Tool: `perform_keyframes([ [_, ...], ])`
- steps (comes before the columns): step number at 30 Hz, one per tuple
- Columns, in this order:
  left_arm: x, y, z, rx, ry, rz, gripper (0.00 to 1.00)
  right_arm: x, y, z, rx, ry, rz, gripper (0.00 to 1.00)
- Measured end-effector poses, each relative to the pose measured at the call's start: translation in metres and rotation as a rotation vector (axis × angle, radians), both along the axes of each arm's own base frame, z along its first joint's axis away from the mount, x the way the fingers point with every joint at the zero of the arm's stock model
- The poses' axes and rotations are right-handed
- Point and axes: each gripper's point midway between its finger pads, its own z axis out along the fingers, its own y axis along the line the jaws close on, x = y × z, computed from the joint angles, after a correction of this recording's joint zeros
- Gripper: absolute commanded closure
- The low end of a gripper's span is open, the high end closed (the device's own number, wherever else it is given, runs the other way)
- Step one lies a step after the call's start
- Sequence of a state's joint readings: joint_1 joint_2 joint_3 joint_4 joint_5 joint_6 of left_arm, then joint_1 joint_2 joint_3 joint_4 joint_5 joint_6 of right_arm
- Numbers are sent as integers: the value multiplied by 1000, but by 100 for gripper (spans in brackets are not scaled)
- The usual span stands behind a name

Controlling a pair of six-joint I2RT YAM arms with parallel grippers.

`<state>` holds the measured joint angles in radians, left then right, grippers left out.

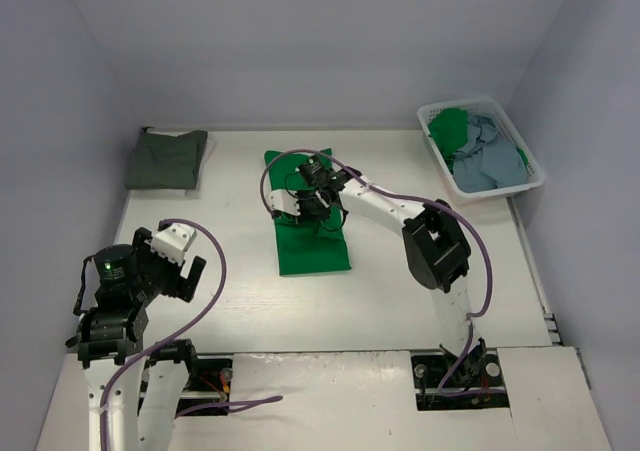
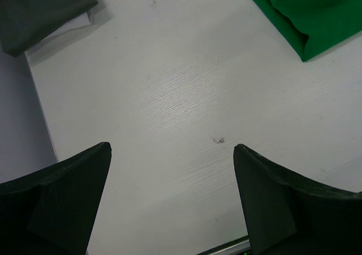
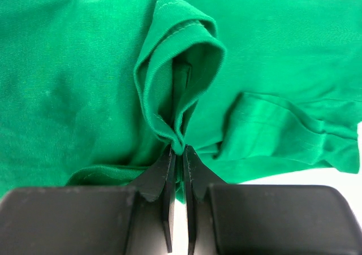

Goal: Fold and stack the t-shirts

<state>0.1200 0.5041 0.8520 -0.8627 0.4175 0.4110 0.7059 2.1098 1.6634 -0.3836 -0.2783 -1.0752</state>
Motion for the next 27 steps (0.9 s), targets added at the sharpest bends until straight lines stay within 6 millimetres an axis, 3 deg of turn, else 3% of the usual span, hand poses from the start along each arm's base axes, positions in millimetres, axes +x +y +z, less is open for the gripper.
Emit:
perform_keyframes([
  [6,0,0,-3,-1,7,0,17,7,2,3,16,-18,-6,100],
  [12,0,0,-4,-1,10,0,17,11,6,-20,10,2,-19,100],
  [18,0,0,-4,-1,10,0,17,25,10,-30,23,-32,-70,79],
  [27,0,0,-4,-2,11,0,17,52,12,-22,66,-151,-176,68],
])
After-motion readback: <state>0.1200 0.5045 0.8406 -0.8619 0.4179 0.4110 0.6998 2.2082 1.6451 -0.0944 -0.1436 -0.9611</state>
